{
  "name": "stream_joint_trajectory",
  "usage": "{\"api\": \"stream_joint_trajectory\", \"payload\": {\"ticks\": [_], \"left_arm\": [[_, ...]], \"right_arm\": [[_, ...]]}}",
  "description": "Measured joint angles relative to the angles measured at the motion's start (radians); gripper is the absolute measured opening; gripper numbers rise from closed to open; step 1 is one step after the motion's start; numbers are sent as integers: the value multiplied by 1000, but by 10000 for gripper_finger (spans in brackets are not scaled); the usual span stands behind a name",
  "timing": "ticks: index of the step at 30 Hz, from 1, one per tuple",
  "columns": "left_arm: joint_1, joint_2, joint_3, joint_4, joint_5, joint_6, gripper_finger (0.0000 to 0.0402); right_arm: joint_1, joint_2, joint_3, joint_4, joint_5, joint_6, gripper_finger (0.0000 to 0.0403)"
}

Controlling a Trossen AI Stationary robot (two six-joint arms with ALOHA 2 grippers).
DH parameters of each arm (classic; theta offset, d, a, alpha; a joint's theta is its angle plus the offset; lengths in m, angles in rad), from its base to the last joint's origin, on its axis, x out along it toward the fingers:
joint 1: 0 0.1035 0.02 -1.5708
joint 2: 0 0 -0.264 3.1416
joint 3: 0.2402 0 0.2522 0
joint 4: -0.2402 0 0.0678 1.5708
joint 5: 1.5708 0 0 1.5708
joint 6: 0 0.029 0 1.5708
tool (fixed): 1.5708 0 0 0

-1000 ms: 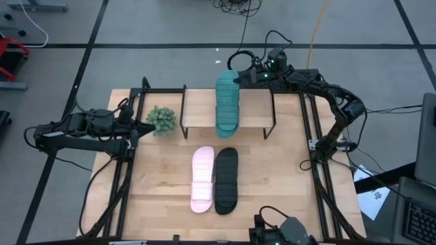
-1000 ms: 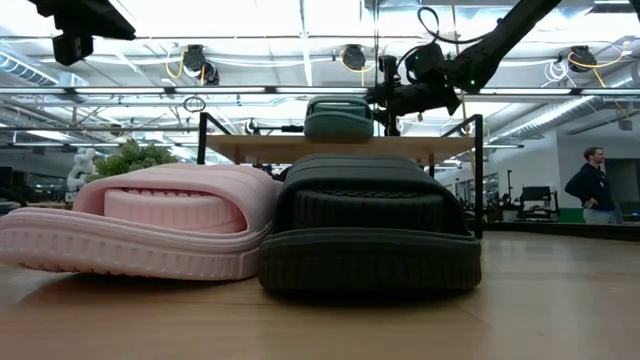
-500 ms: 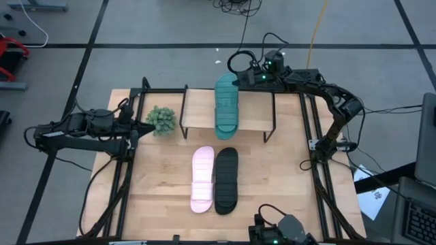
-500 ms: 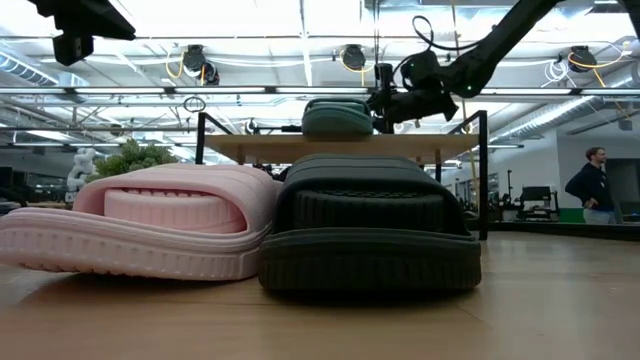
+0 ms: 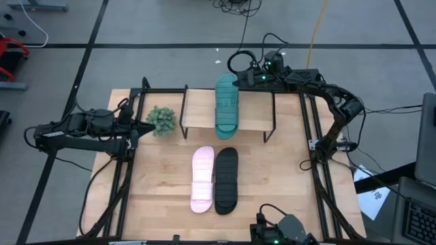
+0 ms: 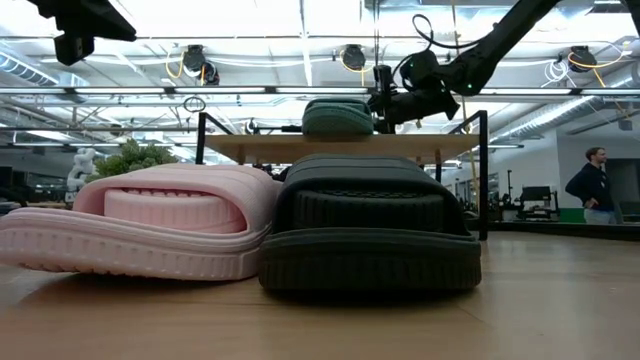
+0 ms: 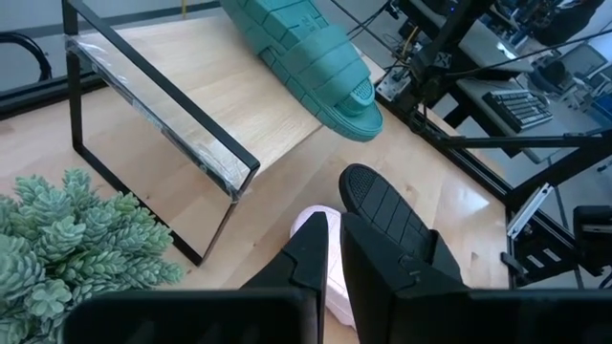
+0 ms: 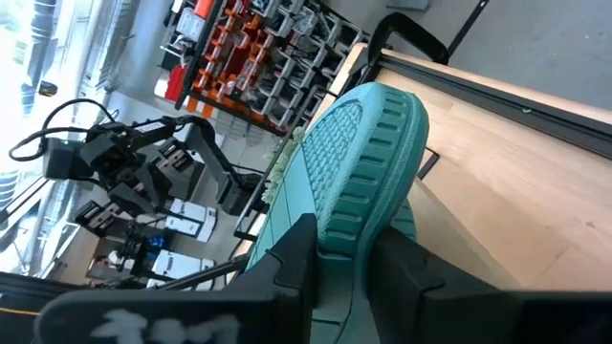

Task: Pick and place slides into the shelf
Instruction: Put the pair of green slides on the shelf

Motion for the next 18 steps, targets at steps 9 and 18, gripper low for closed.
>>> {"api": "stream_joint_trajectory", "payload": {"ticks": [9, 18], "left_arm": [[0, 0, 0, 0, 0, 0, 33], [0, 0, 0, 0, 0, 6, 33]], "right_arm": [[0, -4, 0, -2, 2, -17, 79], [-14, -4, 0, -19, -2, -51, 81]]}}
